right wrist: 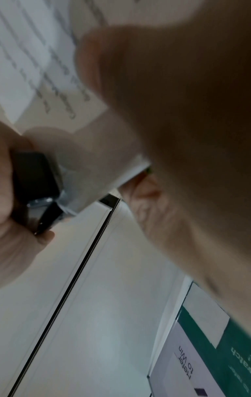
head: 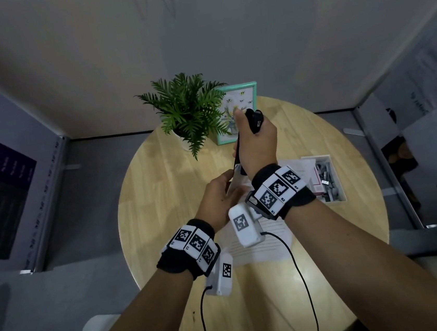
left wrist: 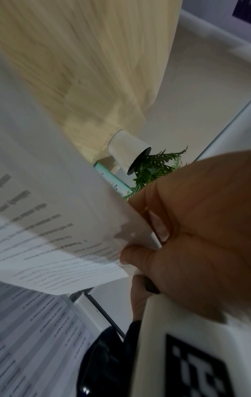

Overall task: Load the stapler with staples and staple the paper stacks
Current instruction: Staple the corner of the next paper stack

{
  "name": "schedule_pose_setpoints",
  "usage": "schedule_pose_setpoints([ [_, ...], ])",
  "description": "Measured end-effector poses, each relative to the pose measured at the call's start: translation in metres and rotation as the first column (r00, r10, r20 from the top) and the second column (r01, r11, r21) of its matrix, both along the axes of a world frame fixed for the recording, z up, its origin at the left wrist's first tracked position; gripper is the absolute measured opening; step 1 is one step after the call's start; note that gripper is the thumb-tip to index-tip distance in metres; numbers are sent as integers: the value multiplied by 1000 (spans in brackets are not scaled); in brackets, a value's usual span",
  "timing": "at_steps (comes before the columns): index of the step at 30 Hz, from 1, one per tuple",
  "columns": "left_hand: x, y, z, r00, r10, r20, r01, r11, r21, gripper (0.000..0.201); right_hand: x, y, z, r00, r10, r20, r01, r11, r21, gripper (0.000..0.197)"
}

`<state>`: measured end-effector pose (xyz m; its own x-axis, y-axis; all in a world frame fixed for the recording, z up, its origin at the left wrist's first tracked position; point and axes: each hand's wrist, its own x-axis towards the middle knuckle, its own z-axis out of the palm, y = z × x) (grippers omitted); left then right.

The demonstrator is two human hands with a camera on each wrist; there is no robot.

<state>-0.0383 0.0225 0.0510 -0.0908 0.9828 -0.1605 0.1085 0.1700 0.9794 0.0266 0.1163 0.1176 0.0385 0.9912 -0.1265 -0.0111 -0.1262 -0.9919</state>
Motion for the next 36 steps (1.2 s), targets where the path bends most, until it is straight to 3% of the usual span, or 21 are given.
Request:
schedule_pose_setpoints([
  [6,-1,1,-1,1000,-8,-16,8,1000,-14,61,0,-1,-2,1000,-2,-18,2,1000,-9,30],
  [11,-5,1,-6,998,55,-13,-55,998,-34,30,10,2,-6,995,34,-89,-41,996,-76,33],
  [14,-11,-4,-3,958,115,-262,-112,993,25,26,21,7,-2,997,-53,-63,49,996,-71,26],
  [16,-18,-10,-3,848,178,-499,-134,983,122,26,34,13,2,989,-126,-72,120,989,-83,29],
  [18,-23,-16,0,761,282,-584,-171,956,239,12,49,18,5,982,-150,-118,138,985,-99,30],
  [20,-23,-20,10,712,378,-592,-216,920,327,14,62,19,7,987,-95,-128,78,989,-129,28],
  [23,-20,-17,23,647,513,-563,-250,841,480,23,71,12,7,988,138,-68,-148,974,-173,25],
  [28,-8,-5,36,600,640,-481,-204,703,681,26,69,-1,8,903,406,-142,-427,885,-185,23],
  [32,-4,-3,41,566,684,-461,-194,654,731,24,70,-10,21,839,478,-260,-526,835,-163,19],
  [36,0,-4,45,551,722,-418,-190,596,780,32,72,-16,31,803,512,-306,-568,813,-128,29],
])
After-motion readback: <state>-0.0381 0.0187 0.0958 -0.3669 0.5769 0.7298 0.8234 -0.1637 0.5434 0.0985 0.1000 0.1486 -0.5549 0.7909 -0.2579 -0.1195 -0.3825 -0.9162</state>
